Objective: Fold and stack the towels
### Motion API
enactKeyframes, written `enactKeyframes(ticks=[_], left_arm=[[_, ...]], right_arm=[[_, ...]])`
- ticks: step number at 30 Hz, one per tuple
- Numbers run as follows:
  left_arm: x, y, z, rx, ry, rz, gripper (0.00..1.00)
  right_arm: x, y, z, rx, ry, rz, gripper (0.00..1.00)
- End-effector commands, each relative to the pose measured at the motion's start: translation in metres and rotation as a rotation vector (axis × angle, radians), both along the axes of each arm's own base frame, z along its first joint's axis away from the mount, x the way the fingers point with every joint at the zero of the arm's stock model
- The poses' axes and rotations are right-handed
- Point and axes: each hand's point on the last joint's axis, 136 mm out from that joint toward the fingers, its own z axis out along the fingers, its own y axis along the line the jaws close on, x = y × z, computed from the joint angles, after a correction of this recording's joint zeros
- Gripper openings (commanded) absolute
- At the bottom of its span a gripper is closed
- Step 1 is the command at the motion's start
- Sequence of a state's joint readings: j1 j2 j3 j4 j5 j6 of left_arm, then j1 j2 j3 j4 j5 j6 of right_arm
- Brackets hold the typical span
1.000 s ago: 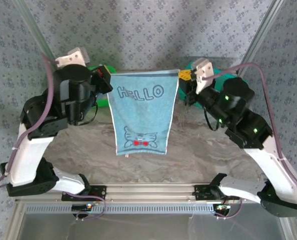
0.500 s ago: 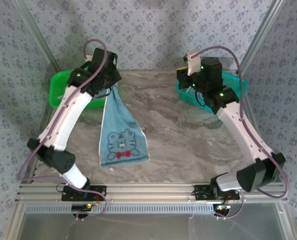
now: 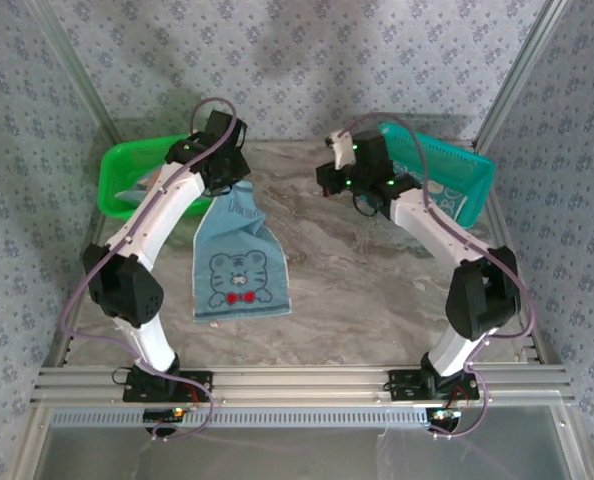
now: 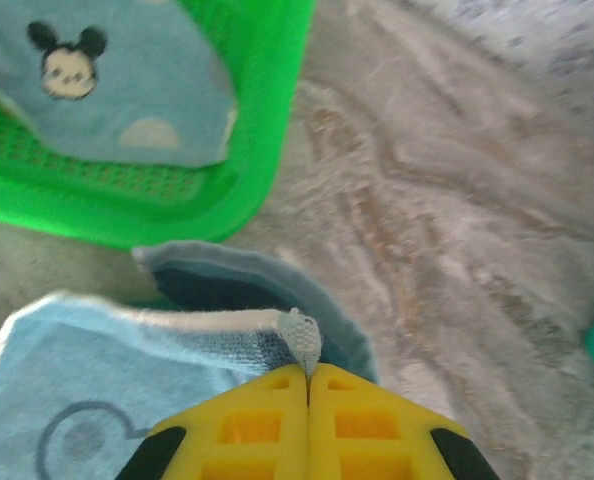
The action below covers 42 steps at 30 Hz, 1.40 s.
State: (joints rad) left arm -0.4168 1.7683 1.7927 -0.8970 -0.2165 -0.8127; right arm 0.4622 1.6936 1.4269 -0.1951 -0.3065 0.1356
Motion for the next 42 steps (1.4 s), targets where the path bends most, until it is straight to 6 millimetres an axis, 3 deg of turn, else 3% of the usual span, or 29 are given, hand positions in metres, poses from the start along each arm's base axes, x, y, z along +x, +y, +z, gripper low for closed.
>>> enactKeyframes(ticks=[1,7,12,15,18,24,26,29,33,36,38,40,42], left_arm=[[-0.013,0.021,0.019,-0.005,-0.049,0.036,0.00],[-0.044,0.055,0.003,0.058,-0.011,0.098,0.00],[-0.082,0.078,-0.025,0.078,0.057,0.126,0.00],[-0.107,0.081,-0.053,0.060,0.125,0.125,0.00],[-0.129,0.081,-0.084,0.038,0.191,0.122,0.00],[-0.164,0.081,-0.135,0.026,0.321,0.106,0.00],[-0.173,0.081,-0.147,0.034,0.348,0.093,0.00],[-0.181,0.080,-0.159,0.038,0.368,0.080,0.00],[-0.183,0.077,-0.170,0.047,0.379,0.055,0.00],[-0.180,0.074,-0.175,0.061,0.390,0.031,0.00],[-0.180,0.073,-0.180,0.081,0.403,0.021,0.00],[-0.180,0.073,-0.185,0.095,0.423,0.012,0.00],[-0.181,0.073,-0.188,0.104,0.433,0.008,0.00]], right_arm=[[-0.022,0.042,-0.041,0.021,0.129,0.092,0.00],[-0.054,0.104,-0.116,-0.069,0.268,0.195,0.00],[-0.062,0.127,-0.170,-0.145,0.372,0.207,0.00],[-0.063,0.124,-0.197,-0.196,0.417,0.177,0.00],[-0.069,0.110,-0.219,-0.242,0.445,0.137,0.00],[-0.114,0.065,-0.249,-0.323,0.529,0.100,0.00],[-0.138,0.042,-0.257,-0.356,0.560,0.081,0.00],[-0.165,0.020,-0.250,-0.372,0.565,0.070,0.00],[-0.181,0.020,-0.219,-0.377,0.504,0.113,0.00],[-0.169,0.029,-0.179,-0.338,0.432,0.112,0.00],[-0.154,0.041,-0.148,-0.300,0.382,0.111,0.18],[-0.141,0.059,-0.119,-0.258,0.336,0.120,0.30],[-0.129,0.073,-0.105,-0.233,0.321,0.118,0.34]])
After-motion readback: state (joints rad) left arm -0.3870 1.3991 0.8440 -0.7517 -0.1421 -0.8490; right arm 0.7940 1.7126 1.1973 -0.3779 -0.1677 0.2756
